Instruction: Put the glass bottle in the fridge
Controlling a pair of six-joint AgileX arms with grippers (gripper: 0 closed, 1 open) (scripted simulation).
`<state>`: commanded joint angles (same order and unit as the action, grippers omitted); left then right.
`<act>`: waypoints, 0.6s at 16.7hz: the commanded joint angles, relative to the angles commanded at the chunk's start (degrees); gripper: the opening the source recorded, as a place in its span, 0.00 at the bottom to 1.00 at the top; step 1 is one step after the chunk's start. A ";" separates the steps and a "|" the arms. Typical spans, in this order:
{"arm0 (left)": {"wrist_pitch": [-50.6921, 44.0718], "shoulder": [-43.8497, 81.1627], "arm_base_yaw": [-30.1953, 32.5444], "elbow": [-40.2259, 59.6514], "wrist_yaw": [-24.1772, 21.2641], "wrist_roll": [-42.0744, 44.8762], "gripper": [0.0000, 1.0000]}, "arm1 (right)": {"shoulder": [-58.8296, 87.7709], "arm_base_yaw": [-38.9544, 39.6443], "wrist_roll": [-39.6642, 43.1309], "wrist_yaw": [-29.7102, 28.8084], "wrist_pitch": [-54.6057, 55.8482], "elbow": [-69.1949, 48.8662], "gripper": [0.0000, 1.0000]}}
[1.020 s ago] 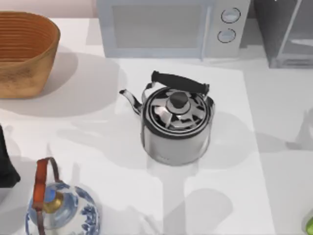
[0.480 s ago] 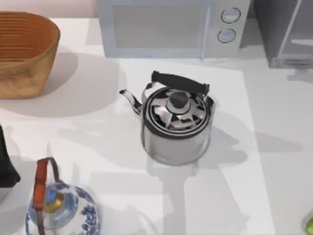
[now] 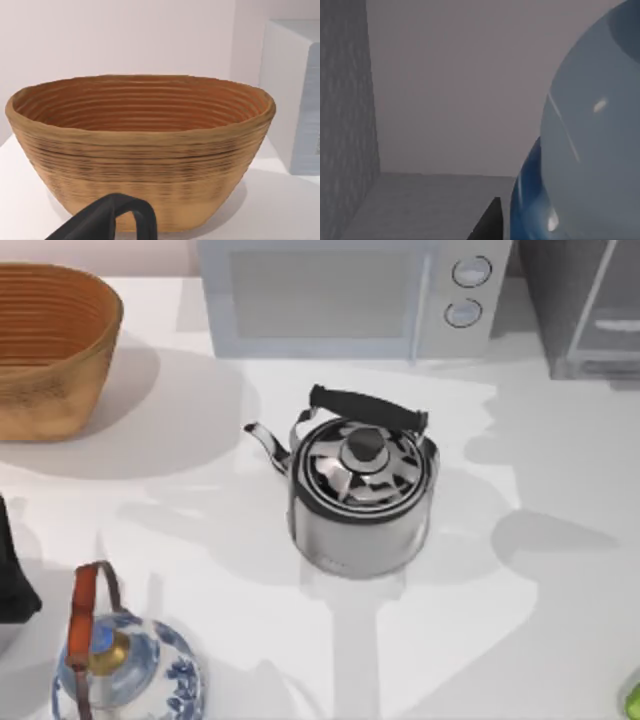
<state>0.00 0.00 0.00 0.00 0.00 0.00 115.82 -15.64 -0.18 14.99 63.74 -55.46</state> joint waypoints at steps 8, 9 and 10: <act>0.00 0.00 0.00 0.00 0.00 0.00 1.00 | 5.13 -0.08 -0.65 -0.32 0.63 -0.53 0.01; 0.00 0.00 0.00 0.00 0.00 0.00 1.00 | 5.24 -0.02 -0.63 -0.30 0.58 -0.67 0.01; 0.00 0.00 0.00 0.00 0.00 0.00 1.00 | 5.78 0.20 -0.54 -0.25 0.30 -1.36 0.01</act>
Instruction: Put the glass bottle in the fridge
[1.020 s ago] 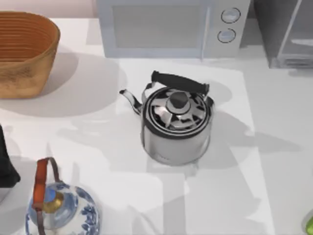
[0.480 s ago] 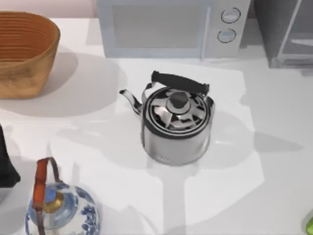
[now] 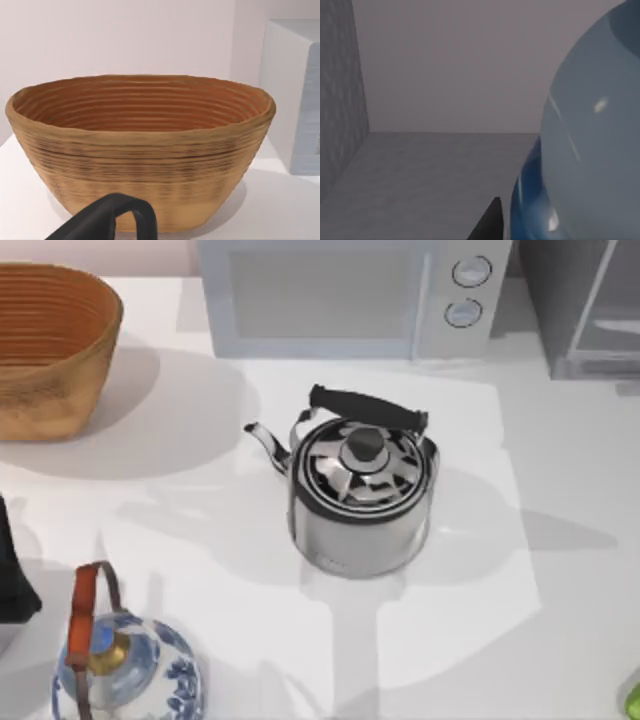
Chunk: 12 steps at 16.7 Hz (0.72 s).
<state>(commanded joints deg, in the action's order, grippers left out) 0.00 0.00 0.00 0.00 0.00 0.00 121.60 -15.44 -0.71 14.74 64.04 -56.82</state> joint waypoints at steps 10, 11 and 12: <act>0.00 0.00 0.00 0.00 0.00 0.00 1.00 | 10.27 1.31 0.08 -2.21 -8.72 -18.94 0.01; 0.00 0.00 0.00 0.00 0.00 0.00 1.00 | 11.32 1.44 0.00 -2.40 -9.75 -21.54 0.01; 0.00 0.00 0.00 0.00 0.00 0.00 1.00 | 12.39 1.61 -0.06 -2.61 -10.90 -23.97 0.01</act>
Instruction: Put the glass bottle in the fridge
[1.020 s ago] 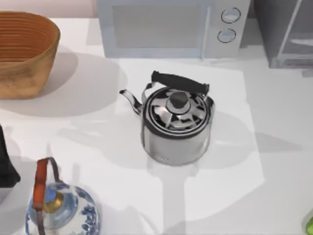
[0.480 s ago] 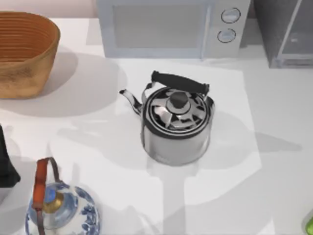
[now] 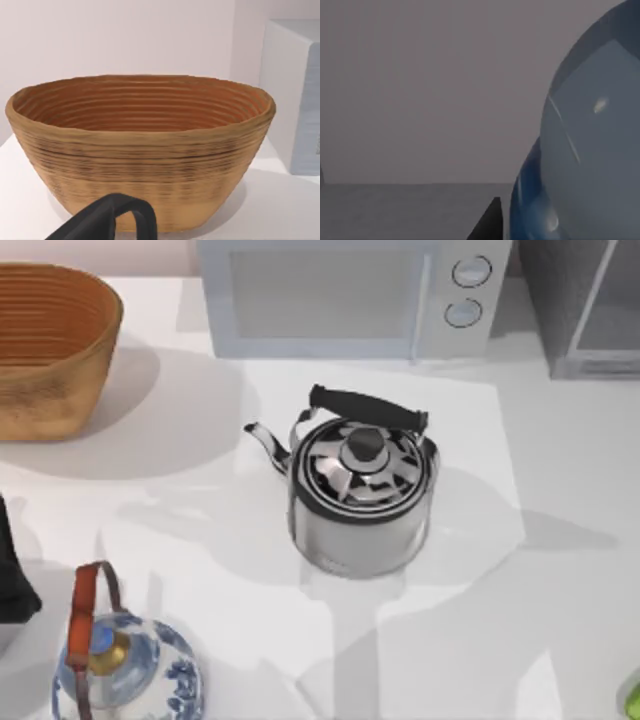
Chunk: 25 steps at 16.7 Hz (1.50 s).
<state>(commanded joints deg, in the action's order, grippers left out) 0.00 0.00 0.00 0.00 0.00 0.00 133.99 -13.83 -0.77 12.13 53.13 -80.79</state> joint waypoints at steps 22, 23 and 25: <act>0.00 0.00 0.00 0.00 0.00 0.00 1.00 | 2.19 0.94 0.06 -0.47 -2.69 -4.29 1.00; 0.00 0.00 0.00 0.00 0.00 0.00 1.00 | 2.19 0.94 0.06 -0.47 -2.69 -4.29 1.00; 0.00 0.00 0.00 0.00 0.00 0.00 1.00 | 2.19 0.94 0.06 -0.47 -2.69 -4.29 1.00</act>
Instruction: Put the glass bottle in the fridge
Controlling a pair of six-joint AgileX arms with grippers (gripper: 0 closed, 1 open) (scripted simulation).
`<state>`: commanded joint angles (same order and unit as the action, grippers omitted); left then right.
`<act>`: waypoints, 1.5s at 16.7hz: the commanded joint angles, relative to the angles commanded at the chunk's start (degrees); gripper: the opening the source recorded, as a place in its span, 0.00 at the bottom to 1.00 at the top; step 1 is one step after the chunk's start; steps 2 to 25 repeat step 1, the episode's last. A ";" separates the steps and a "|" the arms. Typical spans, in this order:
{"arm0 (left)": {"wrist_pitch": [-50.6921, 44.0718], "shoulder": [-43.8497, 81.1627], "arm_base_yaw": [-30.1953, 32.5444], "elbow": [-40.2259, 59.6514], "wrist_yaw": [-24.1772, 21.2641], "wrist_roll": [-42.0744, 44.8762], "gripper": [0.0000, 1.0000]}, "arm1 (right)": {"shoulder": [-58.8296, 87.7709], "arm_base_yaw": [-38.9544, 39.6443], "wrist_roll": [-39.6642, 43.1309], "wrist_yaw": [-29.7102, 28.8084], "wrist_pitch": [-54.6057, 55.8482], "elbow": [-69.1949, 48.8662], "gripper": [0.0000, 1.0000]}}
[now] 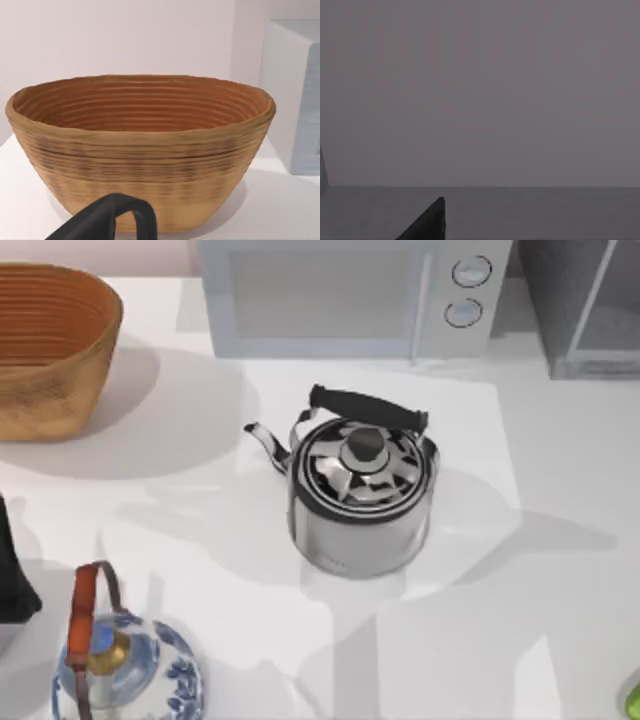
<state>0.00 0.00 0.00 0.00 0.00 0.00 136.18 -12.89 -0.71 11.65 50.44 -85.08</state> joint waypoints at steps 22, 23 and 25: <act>0.00 0.00 0.00 0.00 0.00 0.00 1.00 | 0.00 0.00 0.00 0.00 0.00 0.00 1.00; 0.00 0.00 0.00 0.00 0.00 0.00 1.00 | 0.00 0.00 0.00 0.00 0.00 0.00 1.00; 0.00 0.00 0.00 0.00 0.00 0.00 1.00 | 0.00 0.00 0.00 0.00 0.00 0.00 1.00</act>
